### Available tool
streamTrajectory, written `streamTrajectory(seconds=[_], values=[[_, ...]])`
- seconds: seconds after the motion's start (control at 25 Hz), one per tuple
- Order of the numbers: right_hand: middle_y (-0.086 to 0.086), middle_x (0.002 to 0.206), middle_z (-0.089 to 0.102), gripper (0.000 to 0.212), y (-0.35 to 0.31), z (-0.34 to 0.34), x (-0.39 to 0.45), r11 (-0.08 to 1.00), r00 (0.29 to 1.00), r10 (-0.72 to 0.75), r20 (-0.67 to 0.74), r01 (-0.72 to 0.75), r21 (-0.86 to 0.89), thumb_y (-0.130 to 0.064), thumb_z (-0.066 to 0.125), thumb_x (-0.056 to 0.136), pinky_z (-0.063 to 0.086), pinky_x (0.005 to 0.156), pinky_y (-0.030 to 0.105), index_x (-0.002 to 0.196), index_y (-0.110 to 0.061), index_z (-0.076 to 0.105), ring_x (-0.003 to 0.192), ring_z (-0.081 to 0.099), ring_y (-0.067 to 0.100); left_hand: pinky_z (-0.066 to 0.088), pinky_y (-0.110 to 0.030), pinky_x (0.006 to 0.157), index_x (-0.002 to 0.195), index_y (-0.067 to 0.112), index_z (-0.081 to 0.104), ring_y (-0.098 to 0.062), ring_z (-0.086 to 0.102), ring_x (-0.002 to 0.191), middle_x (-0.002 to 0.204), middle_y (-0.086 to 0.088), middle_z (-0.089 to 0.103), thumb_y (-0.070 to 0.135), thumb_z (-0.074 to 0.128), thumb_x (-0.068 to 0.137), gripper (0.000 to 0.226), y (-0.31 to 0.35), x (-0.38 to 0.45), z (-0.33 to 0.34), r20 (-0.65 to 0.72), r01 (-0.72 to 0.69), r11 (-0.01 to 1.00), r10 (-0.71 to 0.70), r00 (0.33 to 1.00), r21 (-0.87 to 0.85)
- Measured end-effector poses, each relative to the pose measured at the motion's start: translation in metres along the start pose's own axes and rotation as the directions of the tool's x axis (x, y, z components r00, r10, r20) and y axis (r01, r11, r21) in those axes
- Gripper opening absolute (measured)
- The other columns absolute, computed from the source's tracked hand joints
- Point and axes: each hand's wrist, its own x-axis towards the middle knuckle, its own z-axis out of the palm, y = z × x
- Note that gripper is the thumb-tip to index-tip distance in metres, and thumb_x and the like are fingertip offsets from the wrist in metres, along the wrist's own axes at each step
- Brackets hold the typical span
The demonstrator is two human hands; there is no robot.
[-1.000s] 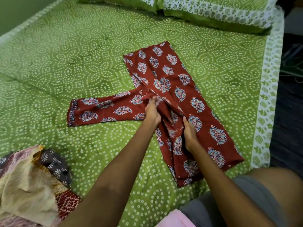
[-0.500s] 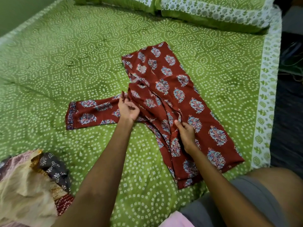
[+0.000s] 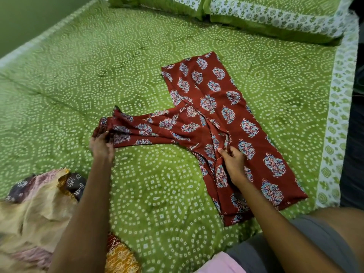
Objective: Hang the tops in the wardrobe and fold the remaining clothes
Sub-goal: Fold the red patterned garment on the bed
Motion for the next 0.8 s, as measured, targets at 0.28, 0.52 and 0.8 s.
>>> streamTrajectory(seconds=[0.28,0.52,0.8], values=[[0.01,0.112,0.056,0.045,-0.024,0.043,-0.022,0.525,0.753,-0.657,0.04,0.495,-0.693,-0.029,0.075,0.073,0.041,0.087,0.04,0.109,-0.008,0.055,0.105,0.05,0.026,0.053,-0.024,0.068,0.119,0.005,0.053,-0.015,0.061,0.079,0.108,-0.01,0.059,0.016,0.056,0.093,0.028,0.005,0.024,0.0,0.058,-0.111,0.829,0.095,0.994,0.548],[0.013,0.112,0.055,0.035,-0.025,0.081,-0.005,0.451,0.803,-0.493,0.334,0.565,-0.691,-0.019,0.06,0.086,0.039,0.091,0.039,0.118,-0.004,0.057,0.105,0.049,0.028,0.051,-0.04,0.089,0.121,0.005,0.054,-0.028,0.06,0.1,0.112,-0.012,0.062,0.026,0.065,0.086,0.042,0.014,0.025,0.027,0.27,-0.334,0.48,0.199,0.942,0.811],[0.006,0.084,0.061,0.027,-0.013,0.073,-0.009,0.219,0.484,-0.732,0.479,0.834,-0.506,-0.02,0.05,0.083,0.045,0.066,0.033,0.092,-0.006,0.07,0.078,0.054,0.023,0.049,-0.016,0.062,0.077,0.012,0.051,-0.008,0.057,0.068,0.071,0.0,0.062,0.0,0.034,0.097,0.029,0.018,0.021,0.005,0.169,-0.022,0.988,-0.004,0.986,0.153]])
